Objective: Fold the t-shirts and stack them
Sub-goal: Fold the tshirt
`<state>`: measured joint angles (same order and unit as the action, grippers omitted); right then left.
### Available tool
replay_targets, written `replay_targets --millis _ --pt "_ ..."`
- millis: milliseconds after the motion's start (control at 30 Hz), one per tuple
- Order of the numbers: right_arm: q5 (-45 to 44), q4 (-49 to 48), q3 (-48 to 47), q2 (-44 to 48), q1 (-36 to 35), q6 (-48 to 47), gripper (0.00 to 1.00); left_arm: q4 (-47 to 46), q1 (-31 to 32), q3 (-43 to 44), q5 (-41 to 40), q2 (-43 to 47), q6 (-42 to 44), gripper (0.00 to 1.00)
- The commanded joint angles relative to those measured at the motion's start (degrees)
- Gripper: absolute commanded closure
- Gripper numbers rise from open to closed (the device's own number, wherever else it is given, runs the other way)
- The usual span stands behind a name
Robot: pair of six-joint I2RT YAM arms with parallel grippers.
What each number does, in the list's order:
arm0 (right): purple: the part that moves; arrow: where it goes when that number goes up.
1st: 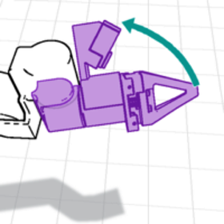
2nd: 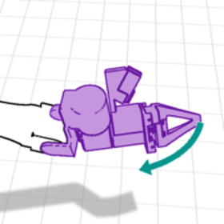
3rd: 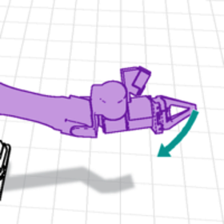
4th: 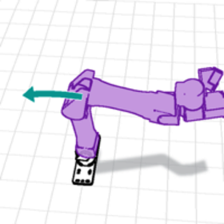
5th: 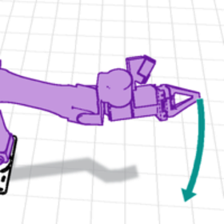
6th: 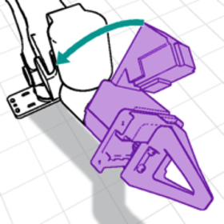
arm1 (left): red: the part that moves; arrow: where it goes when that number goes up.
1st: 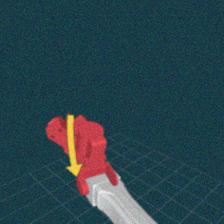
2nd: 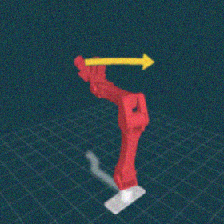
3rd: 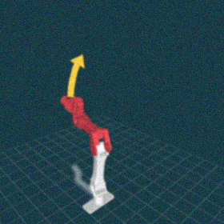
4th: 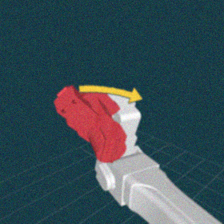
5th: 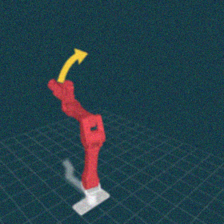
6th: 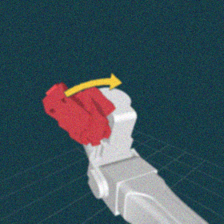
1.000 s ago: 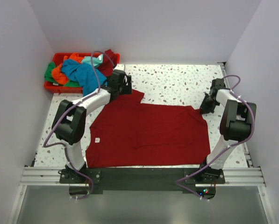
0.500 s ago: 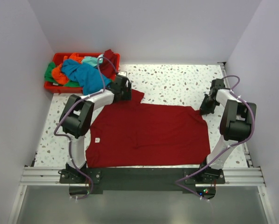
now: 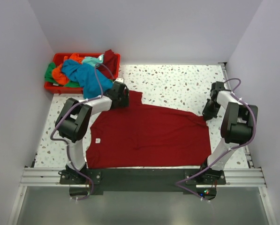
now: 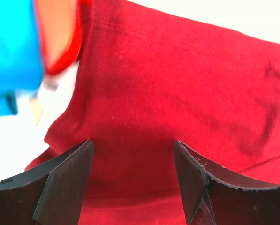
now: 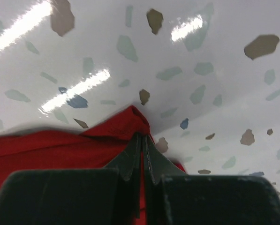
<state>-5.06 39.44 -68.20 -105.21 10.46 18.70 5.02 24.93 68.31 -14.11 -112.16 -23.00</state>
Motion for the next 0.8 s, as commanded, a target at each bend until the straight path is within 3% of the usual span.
replay_targets --millis 0,233,400,600,767 --pt "-4.4 4.6 1.9 3.3 0.0 1.3 1.00 4.1 0.7 -4.8 -0.2 3.1 -4.2 0.26" --pt "-3.9 4.5 4.0 5.0 0.0 1.7 1.00 4.3 4.3 -11.2 0.7 9.8 -5.8 0.26" --pt "-3.2 4.3 3.6 6.9 0.0 1.6 1.00 7.7 5.9 -10.8 0.4 14.3 -7.8 0.25" --pt "-1.1 4.2 1.9 7.7 0.0 1.3 1.00 11.2 0.9 -3.3 -4.7 15.4 -2.6 0.24" --pt "-0.1 4.2 0.6 6.9 0.0 1.3 1.00 4.9 -3.3 -1.3 -1.8 11.4 4.3 0.29"
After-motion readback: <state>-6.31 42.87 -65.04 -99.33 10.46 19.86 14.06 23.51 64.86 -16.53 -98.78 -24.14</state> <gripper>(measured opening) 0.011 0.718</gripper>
